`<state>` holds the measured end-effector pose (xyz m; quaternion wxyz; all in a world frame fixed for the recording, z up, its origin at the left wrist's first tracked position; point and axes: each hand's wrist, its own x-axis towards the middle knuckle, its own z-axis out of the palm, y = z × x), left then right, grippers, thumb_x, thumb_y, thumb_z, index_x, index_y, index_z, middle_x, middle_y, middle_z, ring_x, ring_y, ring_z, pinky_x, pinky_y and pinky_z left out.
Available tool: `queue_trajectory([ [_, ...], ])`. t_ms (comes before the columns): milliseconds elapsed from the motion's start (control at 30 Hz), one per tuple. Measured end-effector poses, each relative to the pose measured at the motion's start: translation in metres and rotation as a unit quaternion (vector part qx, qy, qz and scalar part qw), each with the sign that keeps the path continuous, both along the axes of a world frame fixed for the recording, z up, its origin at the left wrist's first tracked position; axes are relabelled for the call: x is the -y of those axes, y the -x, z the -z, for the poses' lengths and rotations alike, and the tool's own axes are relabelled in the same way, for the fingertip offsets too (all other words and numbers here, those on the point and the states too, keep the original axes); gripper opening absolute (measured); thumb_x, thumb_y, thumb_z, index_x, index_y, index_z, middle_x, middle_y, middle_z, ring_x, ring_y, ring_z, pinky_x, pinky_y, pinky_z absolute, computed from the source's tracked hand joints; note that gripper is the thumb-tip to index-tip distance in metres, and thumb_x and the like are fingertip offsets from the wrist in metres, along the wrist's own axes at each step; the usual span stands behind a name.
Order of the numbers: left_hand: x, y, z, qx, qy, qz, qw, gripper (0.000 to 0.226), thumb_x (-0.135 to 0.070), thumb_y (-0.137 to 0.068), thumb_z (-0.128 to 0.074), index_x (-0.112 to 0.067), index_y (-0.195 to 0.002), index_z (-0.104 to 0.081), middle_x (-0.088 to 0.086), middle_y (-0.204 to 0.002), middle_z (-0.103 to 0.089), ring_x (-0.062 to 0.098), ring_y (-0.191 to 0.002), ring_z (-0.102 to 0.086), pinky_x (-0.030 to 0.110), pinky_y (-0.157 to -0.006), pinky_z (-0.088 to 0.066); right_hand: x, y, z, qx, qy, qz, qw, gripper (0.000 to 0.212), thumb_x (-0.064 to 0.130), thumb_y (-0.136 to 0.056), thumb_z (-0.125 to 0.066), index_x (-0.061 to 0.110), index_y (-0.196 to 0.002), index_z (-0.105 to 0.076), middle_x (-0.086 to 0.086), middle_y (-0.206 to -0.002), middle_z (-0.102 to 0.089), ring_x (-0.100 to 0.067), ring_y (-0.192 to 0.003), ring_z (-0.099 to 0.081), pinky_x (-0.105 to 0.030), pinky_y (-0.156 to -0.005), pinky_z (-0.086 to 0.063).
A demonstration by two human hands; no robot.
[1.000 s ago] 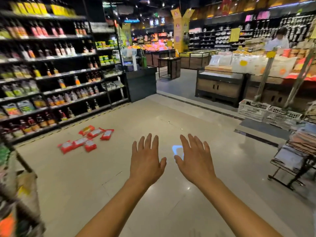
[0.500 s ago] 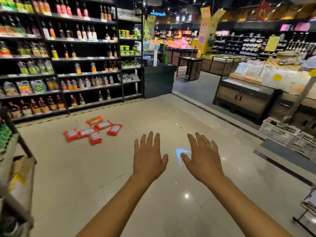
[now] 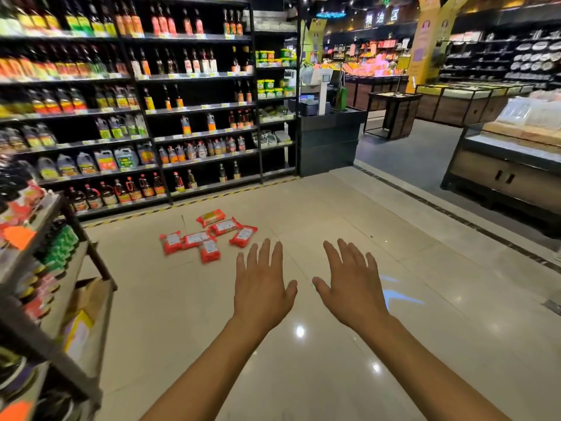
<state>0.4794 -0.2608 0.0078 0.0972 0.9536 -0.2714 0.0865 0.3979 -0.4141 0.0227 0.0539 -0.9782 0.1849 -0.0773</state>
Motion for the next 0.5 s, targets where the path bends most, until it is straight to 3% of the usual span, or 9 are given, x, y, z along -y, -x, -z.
queue_trajectory([
  [500, 0.093, -0.191, -0.022, 0.015, -0.03, -0.144, 0.989, 0.081, -0.06, -0.102, -0.041, -0.023, -0.165, -0.005, 0.005, -0.174, -0.003, 0.03, -0.16, -0.002, 0.051, -0.129, -0.004, 0.121, -0.247, -0.011, 0.019, -0.024, -0.122, 0.992, 0.074, 0.058, -0.103, -0.035, 0.027, -0.163, -0.003, -0.006, -0.172, -0.005, -0.026, -0.158, -0.004, -0.049, -0.125, -0.006],
])
